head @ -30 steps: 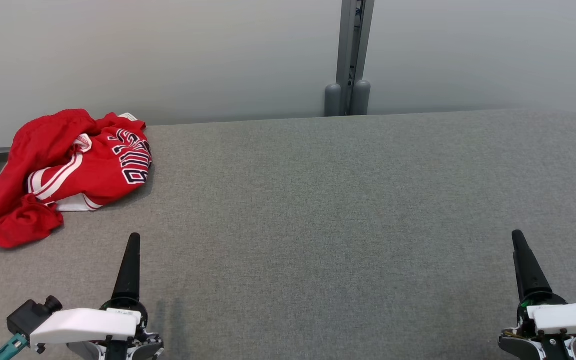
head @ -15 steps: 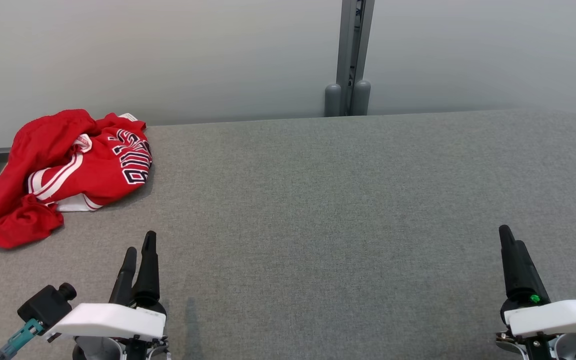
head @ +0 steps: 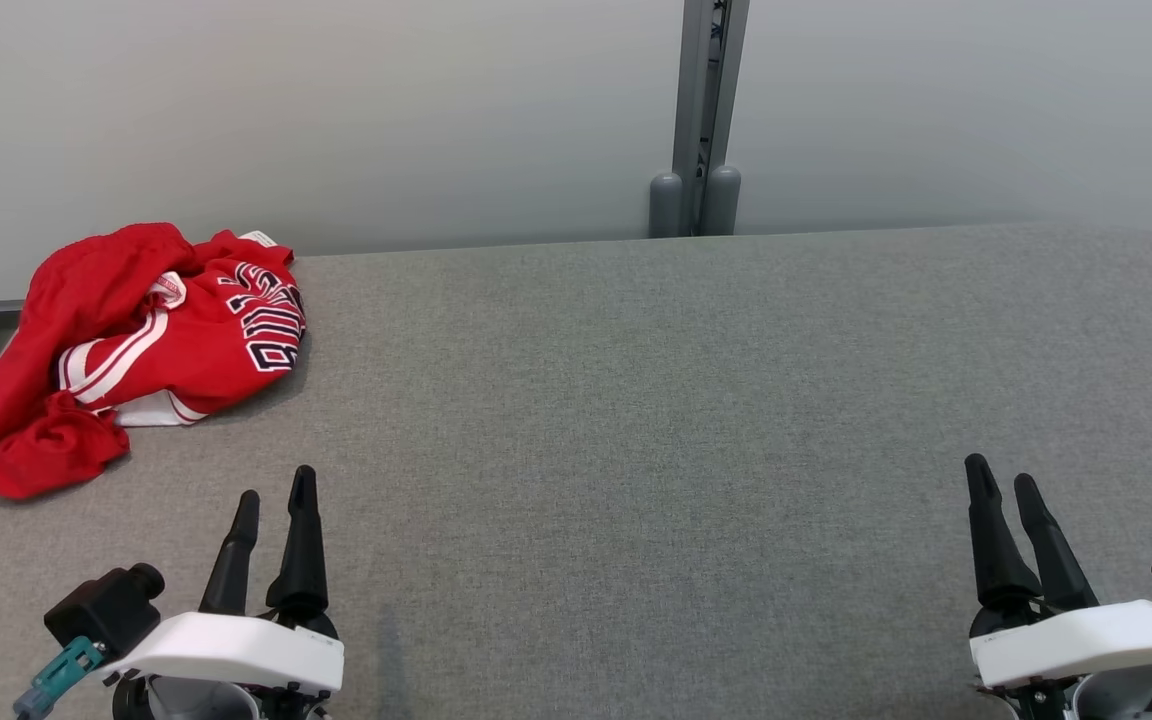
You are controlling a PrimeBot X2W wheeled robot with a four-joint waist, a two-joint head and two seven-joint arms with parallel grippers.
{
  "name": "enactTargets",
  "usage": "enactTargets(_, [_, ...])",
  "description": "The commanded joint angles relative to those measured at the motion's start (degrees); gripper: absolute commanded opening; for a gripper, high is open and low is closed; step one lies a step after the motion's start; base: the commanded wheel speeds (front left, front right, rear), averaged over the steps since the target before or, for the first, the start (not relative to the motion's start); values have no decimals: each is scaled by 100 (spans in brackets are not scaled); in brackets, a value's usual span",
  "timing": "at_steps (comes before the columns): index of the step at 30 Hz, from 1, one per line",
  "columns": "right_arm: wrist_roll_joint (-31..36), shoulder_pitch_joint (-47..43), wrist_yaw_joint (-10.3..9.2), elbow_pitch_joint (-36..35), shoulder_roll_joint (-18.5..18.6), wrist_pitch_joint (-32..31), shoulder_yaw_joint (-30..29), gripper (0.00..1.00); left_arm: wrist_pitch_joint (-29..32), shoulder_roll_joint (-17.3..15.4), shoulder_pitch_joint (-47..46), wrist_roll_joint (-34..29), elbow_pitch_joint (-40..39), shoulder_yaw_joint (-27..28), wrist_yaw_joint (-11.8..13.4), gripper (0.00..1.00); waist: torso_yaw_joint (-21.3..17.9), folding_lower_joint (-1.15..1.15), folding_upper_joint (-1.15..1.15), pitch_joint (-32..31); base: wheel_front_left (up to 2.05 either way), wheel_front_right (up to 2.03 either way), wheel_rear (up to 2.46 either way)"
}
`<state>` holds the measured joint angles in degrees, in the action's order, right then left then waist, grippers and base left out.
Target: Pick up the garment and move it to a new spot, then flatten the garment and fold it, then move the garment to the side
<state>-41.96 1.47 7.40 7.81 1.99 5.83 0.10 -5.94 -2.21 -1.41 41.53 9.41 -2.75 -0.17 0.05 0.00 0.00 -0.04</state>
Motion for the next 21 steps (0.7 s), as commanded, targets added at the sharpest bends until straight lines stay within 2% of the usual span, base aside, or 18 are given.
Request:
enactTargets(1, [171,8,7,-109,56,67,7,100,-51,-41,-27,-194,-95,0,24,100,1,0,0,-3,0,0,0])
enactTargets(21, [1480,-41,10,-138,75,381,170,100,-363,-57,82,-1574,68,-111,130,100,6,0,0,-29,0,0,0])
